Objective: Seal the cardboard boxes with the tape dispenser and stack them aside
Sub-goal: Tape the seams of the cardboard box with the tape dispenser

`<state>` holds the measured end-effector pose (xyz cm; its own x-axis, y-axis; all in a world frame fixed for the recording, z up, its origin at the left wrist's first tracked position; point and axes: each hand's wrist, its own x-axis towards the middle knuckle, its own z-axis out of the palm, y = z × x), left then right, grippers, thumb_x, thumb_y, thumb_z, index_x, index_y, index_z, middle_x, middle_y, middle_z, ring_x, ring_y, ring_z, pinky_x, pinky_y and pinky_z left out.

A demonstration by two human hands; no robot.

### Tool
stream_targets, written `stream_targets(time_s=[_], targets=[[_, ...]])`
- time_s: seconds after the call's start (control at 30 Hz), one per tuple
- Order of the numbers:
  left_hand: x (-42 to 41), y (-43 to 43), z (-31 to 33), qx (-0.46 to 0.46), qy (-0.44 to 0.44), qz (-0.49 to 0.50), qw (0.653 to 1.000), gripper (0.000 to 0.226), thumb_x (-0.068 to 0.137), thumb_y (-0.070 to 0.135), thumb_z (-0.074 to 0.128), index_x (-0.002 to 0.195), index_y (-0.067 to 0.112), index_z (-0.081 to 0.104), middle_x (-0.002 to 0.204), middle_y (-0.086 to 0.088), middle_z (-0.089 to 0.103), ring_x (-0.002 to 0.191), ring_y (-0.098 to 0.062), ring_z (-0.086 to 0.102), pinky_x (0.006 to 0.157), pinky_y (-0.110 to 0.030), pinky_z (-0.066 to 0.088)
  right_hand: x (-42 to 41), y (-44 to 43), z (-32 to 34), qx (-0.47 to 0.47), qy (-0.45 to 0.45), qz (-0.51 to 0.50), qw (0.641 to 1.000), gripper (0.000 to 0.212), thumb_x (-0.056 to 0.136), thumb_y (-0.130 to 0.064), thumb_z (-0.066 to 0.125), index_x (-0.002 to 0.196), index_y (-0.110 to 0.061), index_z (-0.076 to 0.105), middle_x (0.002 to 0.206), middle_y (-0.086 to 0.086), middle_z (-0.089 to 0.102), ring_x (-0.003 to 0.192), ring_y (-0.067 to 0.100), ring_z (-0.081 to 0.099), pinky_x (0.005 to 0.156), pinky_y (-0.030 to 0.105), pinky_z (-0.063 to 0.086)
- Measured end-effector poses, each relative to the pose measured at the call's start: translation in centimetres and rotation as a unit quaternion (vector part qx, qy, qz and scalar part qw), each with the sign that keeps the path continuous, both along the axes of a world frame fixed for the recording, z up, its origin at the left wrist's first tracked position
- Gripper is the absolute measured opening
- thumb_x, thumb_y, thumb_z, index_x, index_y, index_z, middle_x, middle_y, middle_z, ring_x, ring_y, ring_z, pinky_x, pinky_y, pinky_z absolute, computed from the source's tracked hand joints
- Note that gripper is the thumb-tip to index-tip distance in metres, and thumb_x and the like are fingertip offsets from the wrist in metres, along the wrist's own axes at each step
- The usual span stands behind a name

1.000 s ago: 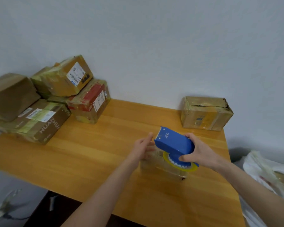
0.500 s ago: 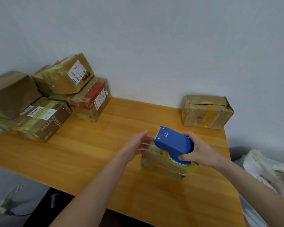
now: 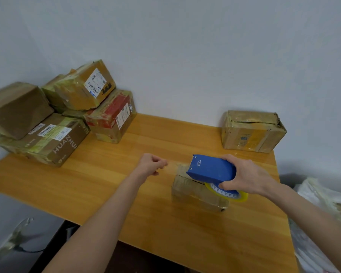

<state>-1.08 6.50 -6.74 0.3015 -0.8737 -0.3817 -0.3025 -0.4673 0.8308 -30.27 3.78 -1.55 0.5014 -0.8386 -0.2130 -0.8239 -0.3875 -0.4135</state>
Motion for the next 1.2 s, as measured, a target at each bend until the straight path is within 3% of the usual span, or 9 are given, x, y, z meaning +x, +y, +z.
stream_targets(time_s=[0.4,0.53,0.6,0.67,0.73,0.83,0.97,1.07,1.2], targets=[[-2.2,-0.3,-5.6,0.022,-0.092,0.001,0.996,0.024,0.090,0.030,0.066,0.092,0.007,0.073,0.083,-0.004,0.069,0.078,-0.018,0.063,0.079,-0.040,0.057,0.6,0.7,-0.8,-0.019,0.025,0.001,1.000,0.069,0.068,-0.054,0.071,0.127,-0.040,0.038,0.099,-0.012,0.058,0.083,0.011,0.059,0.068,0.031,0.056],[-3.2,0.7,-6.9,0.080,-0.024,-0.006,0.996,0.047,0.092,0.040,0.060,0.133,0.016,0.056,0.123,-0.007,0.063,0.098,-0.020,0.062,0.061,-0.031,0.056,0.9,0.5,-0.8,-0.026,0.024,0.001,0.999,0.068,0.070,-0.053,0.071,0.128,-0.037,0.039,0.101,-0.011,0.059,0.085,0.012,0.059,0.071,0.032,0.056],[-2.4,1.7,-7.2,0.106,-0.130,-0.041,0.985,0.061,0.091,0.045,0.060,0.143,0.020,0.044,0.139,-0.008,0.048,0.112,-0.025,0.056,0.066,-0.029,0.054,0.9,0.6,-0.8,-0.027,0.023,-0.001,0.999,0.068,0.070,-0.053,0.072,0.128,-0.037,0.039,0.101,-0.011,0.058,0.085,0.011,0.059,0.069,0.030,0.055],[-2.0,2.8,-7.5,0.004,-0.233,-0.026,0.972,0.051,0.094,0.037,0.057,0.141,0.019,0.047,0.139,-0.009,0.047,0.116,-0.023,0.054,0.089,-0.028,0.048,0.9,0.7,-0.9,-0.036,0.017,-0.001,0.999,0.068,0.070,-0.053,0.072,0.128,-0.037,0.040,0.099,-0.013,0.057,0.083,0.009,0.058,0.064,0.024,0.051],[-2.9,4.0,-6.8,-0.164,-0.241,-0.031,0.956,0.038,0.099,0.020,0.051,0.136,0.015,0.053,0.136,-0.005,0.052,0.120,-0.018,0.052,0.097,-0.018,0.038,1.0,0.7,-1.0,-0.038,0.013,0.002,0.999,0.067,0.070,-0.052,0.072,0.127,-0.037,0.041,0.098,-0.013,0.058,0.083,0.010,0.058,0.062,0.022,0.049],[-5.5,4.8,-5.7,-0.253,-0.247,-0.164,0.921,0.043,0.102,0.014,0.042,0.144,0.014,0.041,0.150,0.002,0.039,0.141,-0.008,0.027,0.112,-0.018,0.022,1.0,0.5,-0.9,-0.035,0.003,0.000,0.999,0.067,0.070,-0.052,0.073,0.128,-0.036,0.043,0.103,-0.010,0.060,0.086,0.013,0.060,0.070,0.031,0.054],[-6.0,5.1,-6.0,-0.177,-0.294,-0.303,0.889,0.056,0.103,0.040,0.028,0.154,0.022,0.011,0.161,0.005,0.007,0.148,-0.009,-0.003,0.117,-0.032,0.018,0.8,0.8,-0.7,-0.035,0.016,0.011,0.999,0.070,0.071,-0.060,0.070,0.130,-0.037,0.041,0.107,-0.011,0.059,0.091,0.012,0.058,0.074,0.031,0.054],[-5.7,5.1,-6.5,-0.152,-0.376,-0.341,0.848,0.067,0.097,0.056,0.014,0.154,0.023,0.001,0.161,0.004,0.000,0.146,-0.009,-0.012,0.121,-0.034,0.004,1.0,0.9,-0.5,-0.054,0.040,0.020,0.998,0.073,0.072,-0.065,0.066,0.133,-0.039,0.037,0.110,-0.012,0.059,0.092,0.012,0.057,0.068,0.026,0.048],[-5.5,4.8,-6.9,-0.129,-0.436,-0.351,0.818,0.064,0.100,0.053,0.014,0.153,0.022,-0.003,0.159,0.006,-0.009,0.140,-0.005,-0.021,0.120,-0.032,-0.003,0.7,0.7,0.1,-0.048,0.060,0.024,0.997,0.073,0.071,-0.064,0.065,0.135,-0.041,0.036,0.107,-0.014,0.058,0.090,0.011,0.057,0.062,0.024,0.045]])
